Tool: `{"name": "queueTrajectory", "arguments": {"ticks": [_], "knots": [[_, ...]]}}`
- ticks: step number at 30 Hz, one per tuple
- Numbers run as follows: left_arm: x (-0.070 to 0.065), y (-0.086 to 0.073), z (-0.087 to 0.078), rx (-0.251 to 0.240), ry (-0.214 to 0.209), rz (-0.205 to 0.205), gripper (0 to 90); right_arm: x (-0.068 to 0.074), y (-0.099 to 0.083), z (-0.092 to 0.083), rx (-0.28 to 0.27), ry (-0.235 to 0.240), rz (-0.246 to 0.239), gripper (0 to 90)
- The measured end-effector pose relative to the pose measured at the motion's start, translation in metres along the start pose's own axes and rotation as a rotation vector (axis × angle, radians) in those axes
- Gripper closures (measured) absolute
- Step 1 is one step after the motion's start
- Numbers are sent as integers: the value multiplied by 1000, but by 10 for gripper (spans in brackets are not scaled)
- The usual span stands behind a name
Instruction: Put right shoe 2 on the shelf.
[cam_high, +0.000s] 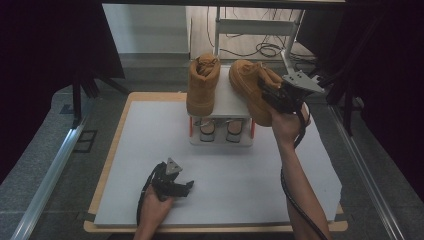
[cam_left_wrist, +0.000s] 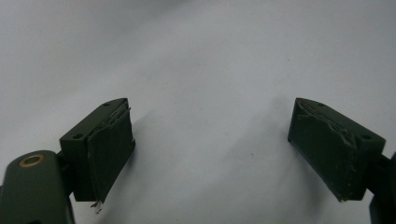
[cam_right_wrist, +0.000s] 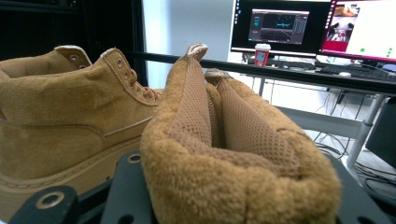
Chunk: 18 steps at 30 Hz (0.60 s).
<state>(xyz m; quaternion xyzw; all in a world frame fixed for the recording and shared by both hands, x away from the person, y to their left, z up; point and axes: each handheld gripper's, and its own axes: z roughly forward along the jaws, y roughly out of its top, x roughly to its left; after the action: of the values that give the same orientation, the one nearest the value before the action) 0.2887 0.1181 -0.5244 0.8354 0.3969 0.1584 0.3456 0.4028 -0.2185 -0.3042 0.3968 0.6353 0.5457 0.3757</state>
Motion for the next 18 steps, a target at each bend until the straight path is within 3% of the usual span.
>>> {"name": "queueTrajectory", "arguments": {"ticks": [18], "knots": [[0,0,0,0,1,3,138,5,2,38,28,7,-6,554]]}}
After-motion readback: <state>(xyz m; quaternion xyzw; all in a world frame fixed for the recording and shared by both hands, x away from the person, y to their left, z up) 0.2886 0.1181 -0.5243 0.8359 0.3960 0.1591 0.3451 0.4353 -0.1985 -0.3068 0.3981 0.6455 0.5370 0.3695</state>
